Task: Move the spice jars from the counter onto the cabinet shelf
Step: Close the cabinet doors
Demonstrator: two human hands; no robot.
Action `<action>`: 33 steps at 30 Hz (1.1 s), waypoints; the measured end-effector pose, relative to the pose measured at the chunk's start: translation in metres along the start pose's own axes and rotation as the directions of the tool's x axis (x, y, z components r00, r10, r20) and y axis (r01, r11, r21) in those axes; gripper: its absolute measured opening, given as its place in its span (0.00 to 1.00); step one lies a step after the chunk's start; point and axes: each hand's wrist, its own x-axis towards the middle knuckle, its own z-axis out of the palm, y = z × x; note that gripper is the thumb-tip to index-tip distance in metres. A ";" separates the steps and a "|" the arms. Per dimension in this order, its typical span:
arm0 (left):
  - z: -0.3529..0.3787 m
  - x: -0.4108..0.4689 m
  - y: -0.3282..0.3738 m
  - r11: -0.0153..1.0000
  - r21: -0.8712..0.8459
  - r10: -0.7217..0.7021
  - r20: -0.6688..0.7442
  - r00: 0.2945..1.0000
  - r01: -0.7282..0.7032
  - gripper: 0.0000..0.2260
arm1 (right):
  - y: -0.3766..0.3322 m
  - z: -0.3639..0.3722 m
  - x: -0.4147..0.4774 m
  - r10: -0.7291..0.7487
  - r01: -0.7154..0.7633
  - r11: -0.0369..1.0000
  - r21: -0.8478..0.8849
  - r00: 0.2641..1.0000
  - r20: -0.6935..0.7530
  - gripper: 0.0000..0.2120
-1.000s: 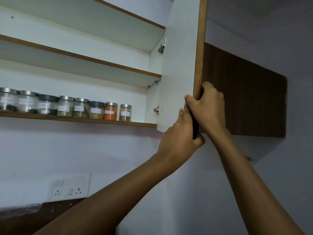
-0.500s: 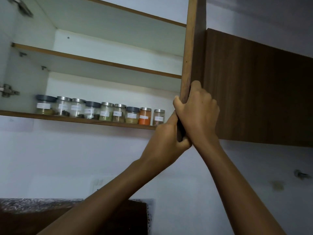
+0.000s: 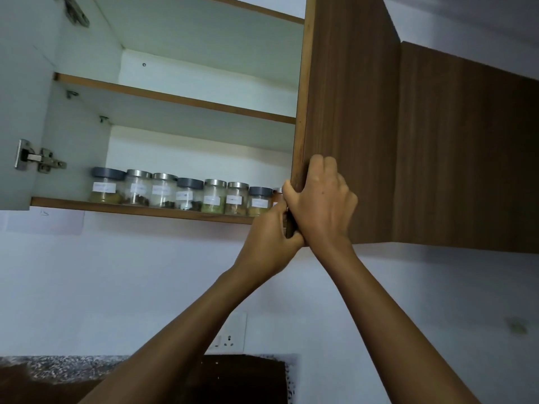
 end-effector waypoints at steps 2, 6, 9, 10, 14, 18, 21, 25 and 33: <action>-0.007 0.004 -0.017 1.000 -0.010 -0.010 -0.011 1.000 0.010 0.15 | -0.009 0.016 -0.002 -0.007 0.007 1.000 0.004 1.000 0.017 0.17; -0.015 0.012 -0.049 0.999 -0.015 -0.030 -0.039 0.999 0.029 0.16 | -0.022 0.046 -0.006 -0.013 0.013 1.000 -0.009 0.999 0.049 0.20; -0.020 0.020 -0.074 0.999 0.003 -0.049 -0.083 0.995 0.049 0.19 | -0.027 0.070 -0.009 -0.049 0.050 0.999 -0.007 0.994 0.094 0.27; -0.021 0.023 -0.082 0.998 0.006 -0.058 -0.101 0.993 0.059 0.20 | -0.029 0.078 -0.009 -0.071 0.072 0.997 -0.008 0.991 0.116 0.29; -0.019 0.031 -0.112 0.996 0.034 -0.078 -0.177 0.981 0.085 0.22 | -0.032 0.106 -0.006 -0.112 0.110 0.994 0.017 0.976 0.189 0.32; -0.016 0.032 -0.144 0.930 0.349 0.007 -0.333 0.943 0.117 0.18 | -0.032 0.139 -0.007 -0.132 0.131 0.991 0.016 0.972 0.193 0.33; -0.018 0.037 -0.170 0.759 0.621 0.089 -0.392 0.916 0.193 0.18 | -0.030 0.165 -0.006 -0.190 0.195 0.981 0.008 0.948 0.254 0.35; -0.017 0.052 -0.198 0.675 0.698 0.060 -0.374 0.926 0.238 0.20 | -0.028 0.199 -0.008 -0.213 0.215 0.976 0.032 0.915 0.342 0.35; -0.013 0.066 -0.225 0.638 0.718 -0.026 -0.342 0.939 0.279 0.22 | -0.024 0.235 -0.008 -0.229 0.227 0.972 0.050 0.896 0.380 0.34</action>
